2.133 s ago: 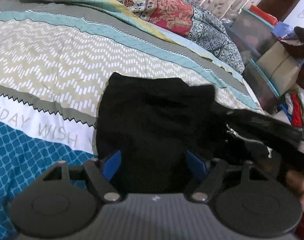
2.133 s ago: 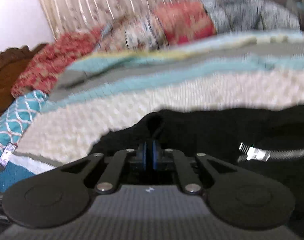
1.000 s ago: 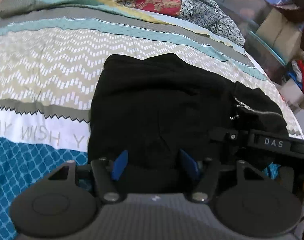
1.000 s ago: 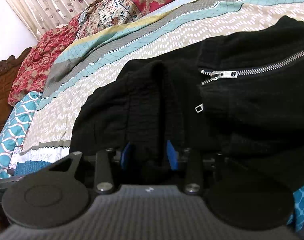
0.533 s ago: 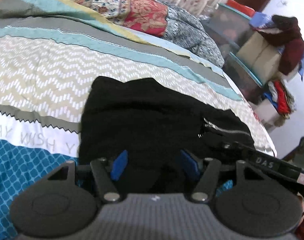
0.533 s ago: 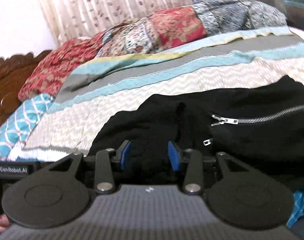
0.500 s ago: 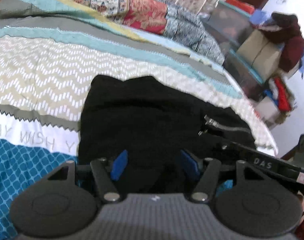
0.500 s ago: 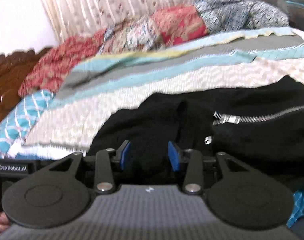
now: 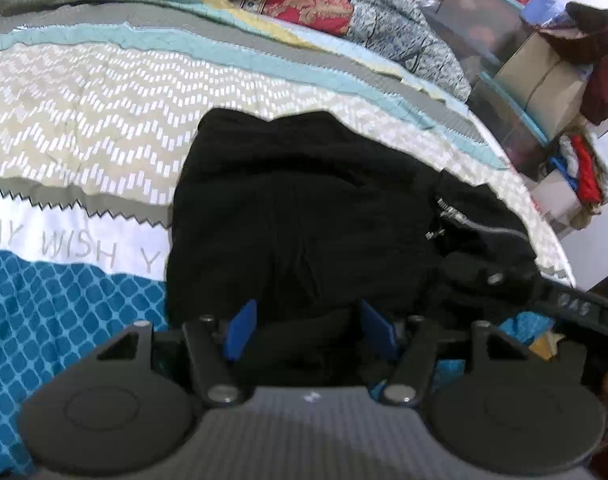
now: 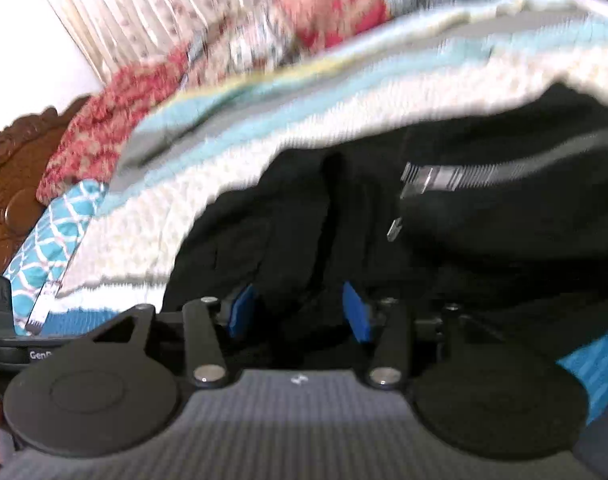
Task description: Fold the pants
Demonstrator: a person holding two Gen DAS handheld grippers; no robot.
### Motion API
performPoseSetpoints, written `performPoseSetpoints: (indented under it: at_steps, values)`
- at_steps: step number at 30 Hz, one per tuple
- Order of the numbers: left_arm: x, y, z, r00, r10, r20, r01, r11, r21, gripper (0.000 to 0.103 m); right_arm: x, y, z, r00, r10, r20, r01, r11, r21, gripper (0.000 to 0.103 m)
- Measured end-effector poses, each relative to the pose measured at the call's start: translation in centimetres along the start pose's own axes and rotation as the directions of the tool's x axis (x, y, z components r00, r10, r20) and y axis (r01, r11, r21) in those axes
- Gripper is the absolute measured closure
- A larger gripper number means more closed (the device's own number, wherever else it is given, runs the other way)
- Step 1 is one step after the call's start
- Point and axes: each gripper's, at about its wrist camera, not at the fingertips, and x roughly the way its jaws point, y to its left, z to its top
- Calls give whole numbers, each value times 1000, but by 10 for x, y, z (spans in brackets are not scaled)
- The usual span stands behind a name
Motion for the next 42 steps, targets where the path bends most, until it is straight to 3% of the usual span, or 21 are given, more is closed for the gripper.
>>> performPoseSetpoints:
  at_steps: [4,8,10,12,17,20,22,23,24,26,28,33,35,36,37,38,40,41,42]
  values:
    - [-22,-2,9,997,-32,73,31,999,7,36,-44,-30,19,981,-81,179,74,996,47,40]
    - [-31,-4,24,992,-75,100,77,997,-16,36,-88,-81,27,912,-255,323,200,961,194,36]
    - [-28,-10,34,991,-95,93,97,995,-17,36,-101,-106,25,879,-336,340,244,927,284,36]
    - [-21,-21,43,991,-101,82,102,995,0,36,-108,-127,19,861,-377,341,254,900,354,36]
    - [0,-53,56,990,-134,36,133,990,37,37,-87,-149,10,887,-363,287,226,881,416,35]
    - [13,-76,63,989,-145,3,144,986,79,36,-64,-152,8,902,-367,226,265,886,381,36]
    - [21,-93,70,988,-152,-15,153,981,122,33,-54,-149,7,921,-357,155,286,891,353,76]
    - [24,-102,74,988,-152,-23,153,978,141,31,-51,-146,5,932,-337,131,275,896,350,89]
    - [29,-111,78,988,-151,-30,154,975,163,28,-53,-137,5,933,-329,145,266,903,339,90]
    - [38,-129,84,987,-153,-43,159,966,202,21,-57,-100,7,941,-280,192,239,948,211,91]
    - [50,-148,90,987,-148,-61,158,959,235,8,-58,-60,9,943,-248,220,242,969,55,91]
    - [78,-188,91,988,-110,-109,140,933,331,0,-44,9,-4,950,-209,231,264,933,-243,90]
    - [84,-198,87,995,-51,-84,80,915,395,10,-41,26,-14,953,-201,228,270,905,-330,90]
    - [88,-201,85,998,-7,-69,36,904,425,50,-42,31,-19,954,-192,232,267,895,-356,90]
    - [93,-200,85,997,33,-73,2,899,437,81,-44,35,-22,955,-180,237,260,890,-374,90]
    - [95,-194,87,995,51,-82,-12,909,417,84,-46,38,-24,953,-175,245,261,887,-381,90]
    - [91,-176,92,995,-6,-101,41,939,340,87,-51,34,-23,949,-182,259,271,889,-369,85]
    - [87,-168,93,995,-21,-94,50,947,318,87,-55,31,-24,946,-182,269,274,893,-358,73]
    - [82,-164,95,996,-28,-83,53,949,310,87,-55,28,-24,944,-187,272,279,892,-356,52]
